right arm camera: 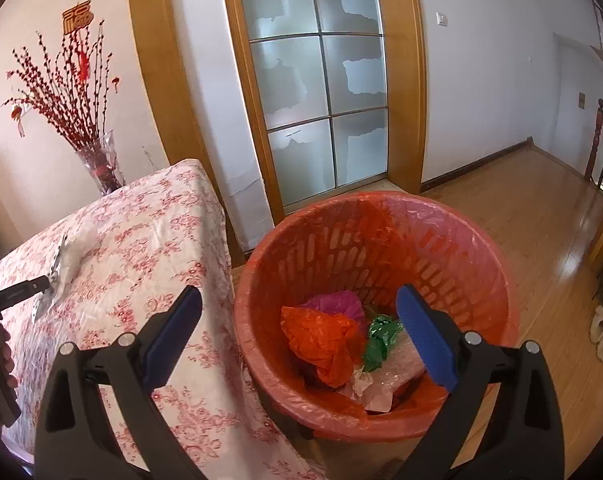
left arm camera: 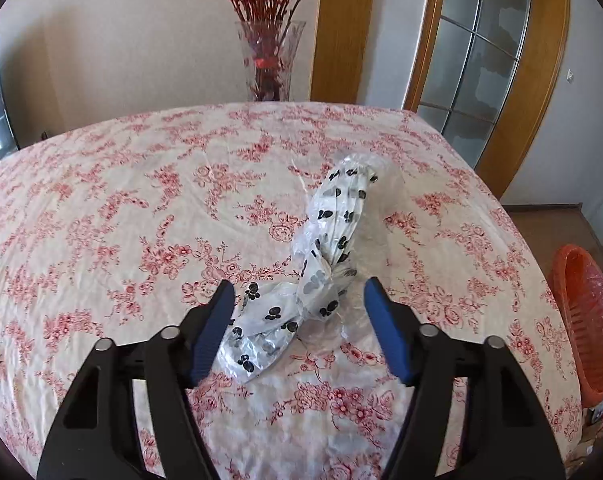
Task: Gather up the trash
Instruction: 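Return to the table and grasp the white polka-dot bag with the left gripper, then grasp the crumpled white plastic bag with the right gripper while the left holds the polka-dot bag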
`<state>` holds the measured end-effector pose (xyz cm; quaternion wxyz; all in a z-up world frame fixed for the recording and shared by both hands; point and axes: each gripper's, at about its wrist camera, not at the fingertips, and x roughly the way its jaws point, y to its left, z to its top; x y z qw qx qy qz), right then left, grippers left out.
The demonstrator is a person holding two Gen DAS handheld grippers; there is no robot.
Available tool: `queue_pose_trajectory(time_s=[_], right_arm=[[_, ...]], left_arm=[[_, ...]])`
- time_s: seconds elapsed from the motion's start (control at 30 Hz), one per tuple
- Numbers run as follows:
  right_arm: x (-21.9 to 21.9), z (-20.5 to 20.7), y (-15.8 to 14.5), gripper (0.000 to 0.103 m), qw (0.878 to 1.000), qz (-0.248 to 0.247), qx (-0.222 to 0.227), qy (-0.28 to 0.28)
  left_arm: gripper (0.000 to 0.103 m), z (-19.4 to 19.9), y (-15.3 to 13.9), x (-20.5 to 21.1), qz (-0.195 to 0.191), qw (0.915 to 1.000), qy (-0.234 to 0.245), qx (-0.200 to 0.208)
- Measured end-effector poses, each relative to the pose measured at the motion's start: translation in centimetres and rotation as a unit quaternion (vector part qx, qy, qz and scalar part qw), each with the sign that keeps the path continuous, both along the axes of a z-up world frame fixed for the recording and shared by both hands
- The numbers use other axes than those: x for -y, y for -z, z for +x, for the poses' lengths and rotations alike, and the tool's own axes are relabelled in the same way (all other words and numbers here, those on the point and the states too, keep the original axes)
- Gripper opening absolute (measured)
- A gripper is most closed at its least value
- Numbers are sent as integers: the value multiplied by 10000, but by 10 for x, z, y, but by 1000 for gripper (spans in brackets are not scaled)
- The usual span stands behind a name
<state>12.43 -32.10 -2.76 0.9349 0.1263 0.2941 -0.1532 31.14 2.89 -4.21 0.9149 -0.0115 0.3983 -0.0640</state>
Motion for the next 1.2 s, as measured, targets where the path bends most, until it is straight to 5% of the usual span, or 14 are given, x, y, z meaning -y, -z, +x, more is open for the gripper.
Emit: queue_pose_trajectory(time_s=[0.17,0.53,1.07,1.2], right_arm=[[-10,4,-2,96,9999,-97,-49,-77],[-37,17,-5,96,9990,-152,-101,-397],[-176,117,-19,95,9809,-141,-200,-1931],[-222,167,-8,74,9719,251,-530,-2281]], left_arm=[[55,9,9,1,-163,9997,65,-180],[16,10,10,-6,-465,9985,191,-232],[15,3,1,-134,-393,9957,-844,-22],[15,3,2,-164,-416,9937,-1039,-24]])
